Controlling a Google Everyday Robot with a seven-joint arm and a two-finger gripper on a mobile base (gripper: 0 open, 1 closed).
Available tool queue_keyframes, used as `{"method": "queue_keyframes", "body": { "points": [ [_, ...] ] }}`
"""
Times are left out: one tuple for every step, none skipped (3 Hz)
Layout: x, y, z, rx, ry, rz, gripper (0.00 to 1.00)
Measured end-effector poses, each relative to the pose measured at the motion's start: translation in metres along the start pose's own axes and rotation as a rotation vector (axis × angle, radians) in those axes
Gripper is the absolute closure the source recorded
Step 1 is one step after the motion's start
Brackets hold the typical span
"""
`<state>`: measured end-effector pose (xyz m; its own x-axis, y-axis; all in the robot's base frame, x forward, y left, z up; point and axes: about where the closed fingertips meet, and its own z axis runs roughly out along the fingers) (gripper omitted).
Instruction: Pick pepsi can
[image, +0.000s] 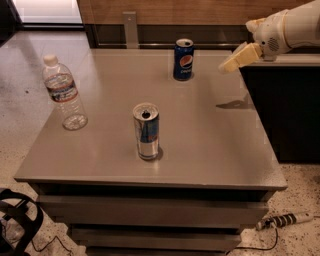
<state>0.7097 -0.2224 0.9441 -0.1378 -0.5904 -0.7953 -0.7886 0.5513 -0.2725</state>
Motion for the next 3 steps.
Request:
{"method": "queue_keyframes", "body": {
  "points": [
    [0.000,-0.005,0.021,-0.016,-0.081,0.030,0.00],
    [-0.004,-0.009,0.043,-0.026,-0.162,0.065,0.00],
    [-0.004,-0.010,0.059,-0.028,-0.243,0.105,0.00]
  ]
}}
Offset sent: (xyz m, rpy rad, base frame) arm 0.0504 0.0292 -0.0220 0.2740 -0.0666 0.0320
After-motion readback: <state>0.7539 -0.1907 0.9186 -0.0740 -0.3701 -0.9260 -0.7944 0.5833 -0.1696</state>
